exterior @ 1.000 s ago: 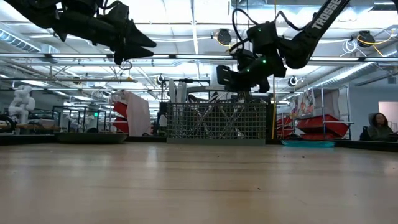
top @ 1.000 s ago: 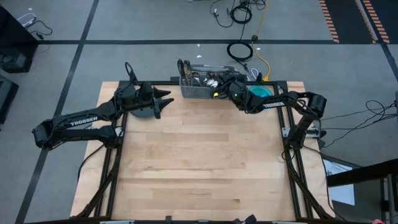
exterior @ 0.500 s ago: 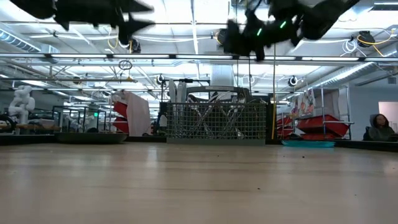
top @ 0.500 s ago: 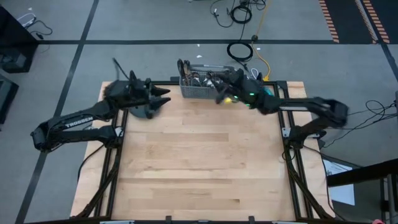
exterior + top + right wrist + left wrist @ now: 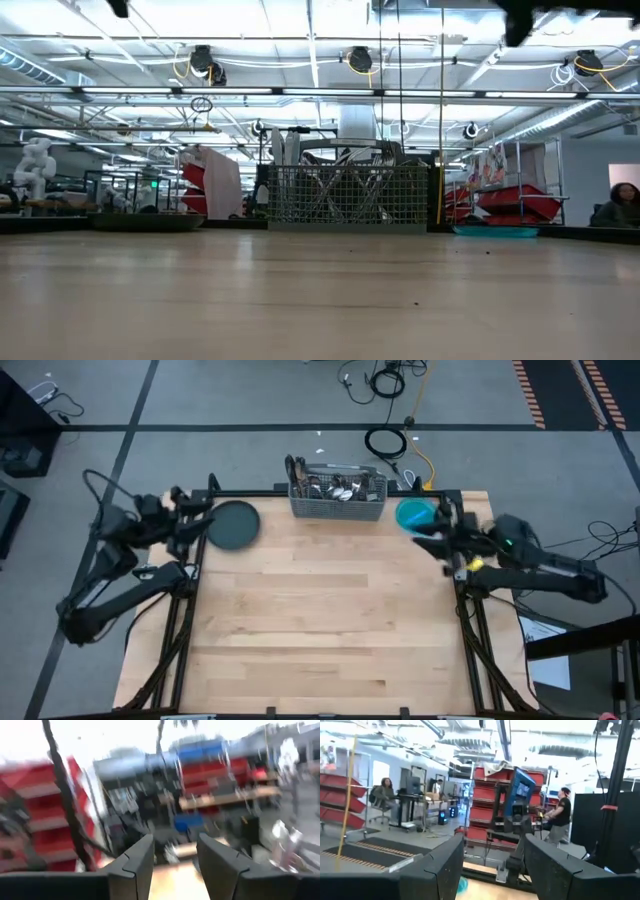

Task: Sort silverware
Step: Return to Home Position

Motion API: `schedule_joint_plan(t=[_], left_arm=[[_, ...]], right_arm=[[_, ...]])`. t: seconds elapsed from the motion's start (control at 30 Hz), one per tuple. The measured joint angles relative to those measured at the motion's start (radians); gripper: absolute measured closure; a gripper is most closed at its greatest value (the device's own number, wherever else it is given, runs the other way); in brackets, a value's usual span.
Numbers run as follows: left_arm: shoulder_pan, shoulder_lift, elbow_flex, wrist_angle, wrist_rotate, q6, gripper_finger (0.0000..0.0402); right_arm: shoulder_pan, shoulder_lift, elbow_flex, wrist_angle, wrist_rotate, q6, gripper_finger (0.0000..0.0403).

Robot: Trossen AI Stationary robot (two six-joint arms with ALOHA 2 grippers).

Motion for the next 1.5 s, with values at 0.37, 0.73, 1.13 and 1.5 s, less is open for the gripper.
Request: schedule_joint_plan(t=[0.37,0.73,1.13,1.5], left_arm=[[0.025,-0.102,-0.060,-0.166,0.083,-0.091,0.0194],[0.025,-0.236,-0.254,-0.103,0.086,-0.059,0.0270],[0.025,-0.320,-0.508,0.085,0.090,-0.115,0.0361],[0.021,-0.320,-0.541,0.104,0.077,-0.141,0.0397]], right_arm=[[0.114,-0.402,-0.481,0.443,0.124,0.139,0.0276],[0.219,-0.411,-0.534,0.449,0.117,0.039,0.0276],[0.272,-0.411,-0.534,0.273,0.126,-0.055,0.0276],[0.271,-0.407,-0.534,-0.035,0.282,0.013,0.0276]])
